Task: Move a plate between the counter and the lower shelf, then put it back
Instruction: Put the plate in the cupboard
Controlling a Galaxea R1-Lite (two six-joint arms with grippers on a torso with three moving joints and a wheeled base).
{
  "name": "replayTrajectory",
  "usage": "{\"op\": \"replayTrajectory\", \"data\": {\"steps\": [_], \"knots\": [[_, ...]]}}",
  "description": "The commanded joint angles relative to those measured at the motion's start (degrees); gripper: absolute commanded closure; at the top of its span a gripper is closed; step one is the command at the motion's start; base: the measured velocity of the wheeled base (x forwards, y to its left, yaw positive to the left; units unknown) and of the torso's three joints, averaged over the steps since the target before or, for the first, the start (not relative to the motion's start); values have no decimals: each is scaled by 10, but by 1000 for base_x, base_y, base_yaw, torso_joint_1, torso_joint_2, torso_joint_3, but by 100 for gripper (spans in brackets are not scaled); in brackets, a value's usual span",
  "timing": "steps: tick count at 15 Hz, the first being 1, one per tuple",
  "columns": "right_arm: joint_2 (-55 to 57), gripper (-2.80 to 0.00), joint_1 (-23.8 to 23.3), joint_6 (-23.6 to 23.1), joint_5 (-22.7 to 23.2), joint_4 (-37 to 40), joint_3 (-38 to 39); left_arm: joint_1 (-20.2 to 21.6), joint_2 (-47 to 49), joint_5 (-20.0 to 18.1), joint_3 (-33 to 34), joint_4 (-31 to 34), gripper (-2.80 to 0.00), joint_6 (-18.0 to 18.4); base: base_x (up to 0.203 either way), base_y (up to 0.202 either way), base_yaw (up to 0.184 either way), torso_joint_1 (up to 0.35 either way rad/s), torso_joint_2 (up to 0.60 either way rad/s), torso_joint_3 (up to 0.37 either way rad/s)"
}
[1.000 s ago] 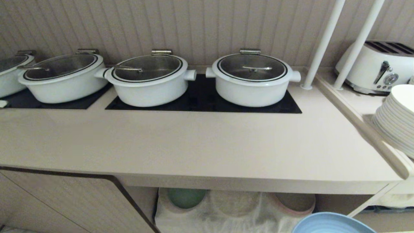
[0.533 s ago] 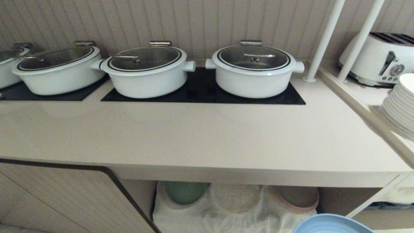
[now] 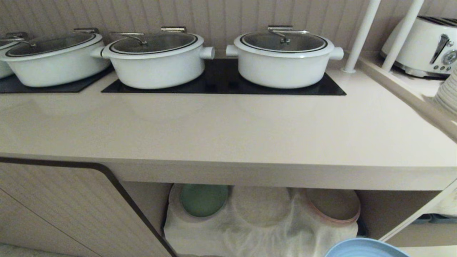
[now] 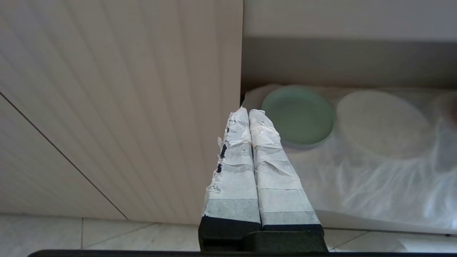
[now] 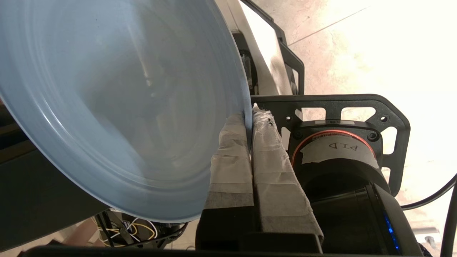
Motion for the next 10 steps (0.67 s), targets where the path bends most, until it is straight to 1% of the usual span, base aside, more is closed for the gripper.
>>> {"op": "replayTrajectory", "data": {"steps": [1,10], "knots": [[0,0,0,2,1,3,-1,0,0,0,0,0,0,0,0,0,0,-241,535,299],[0,0,0,2,0,3,-1,0,0,0,0,0,0,0,0,0,0,-213,502,288]]}}
